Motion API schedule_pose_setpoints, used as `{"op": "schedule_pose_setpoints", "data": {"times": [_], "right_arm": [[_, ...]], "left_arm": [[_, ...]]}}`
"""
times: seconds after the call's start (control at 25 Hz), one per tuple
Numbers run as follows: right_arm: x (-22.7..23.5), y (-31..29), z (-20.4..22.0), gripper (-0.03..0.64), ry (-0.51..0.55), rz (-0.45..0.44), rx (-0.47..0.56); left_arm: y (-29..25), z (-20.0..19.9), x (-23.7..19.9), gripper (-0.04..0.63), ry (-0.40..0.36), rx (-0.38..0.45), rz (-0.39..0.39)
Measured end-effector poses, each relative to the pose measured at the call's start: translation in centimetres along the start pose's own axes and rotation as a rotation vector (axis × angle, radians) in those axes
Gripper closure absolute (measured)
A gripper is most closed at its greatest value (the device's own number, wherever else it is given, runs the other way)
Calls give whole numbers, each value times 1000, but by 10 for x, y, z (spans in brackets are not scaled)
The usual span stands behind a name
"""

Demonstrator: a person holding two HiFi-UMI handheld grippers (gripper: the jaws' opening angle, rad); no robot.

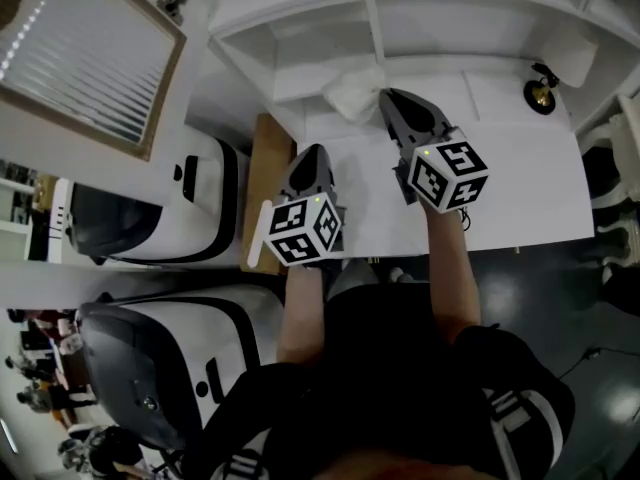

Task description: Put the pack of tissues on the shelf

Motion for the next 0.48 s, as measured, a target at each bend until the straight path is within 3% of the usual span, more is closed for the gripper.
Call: {"op": "schedule_pose_setpoints", "data": {"times": [0.24,0.36,0.44,0.48], "right_arm": [[-9,-40,7,594,10,-9,-27],[4,-100,-1,592,85,65,-21],[7,-121,15,518,116,71,-142],[1,-114,28,434,129,46,-212]], "left_arm": [[25,18,-24,584,35,-39,-71],[34,14,-31,585,32,-20,-99],[42,10,-34,584,28,-3,-107],[49,10,-36,585,21,-1,-105]]}}
Point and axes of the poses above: the fingertips, and each gripper's own axes: y backward along the fingers, x to its right, z out of its underside, the point moved 8 cm from there along y, backward along the fingers, and after that the axes turned 2 degrees about y, right-handed, at the moved point
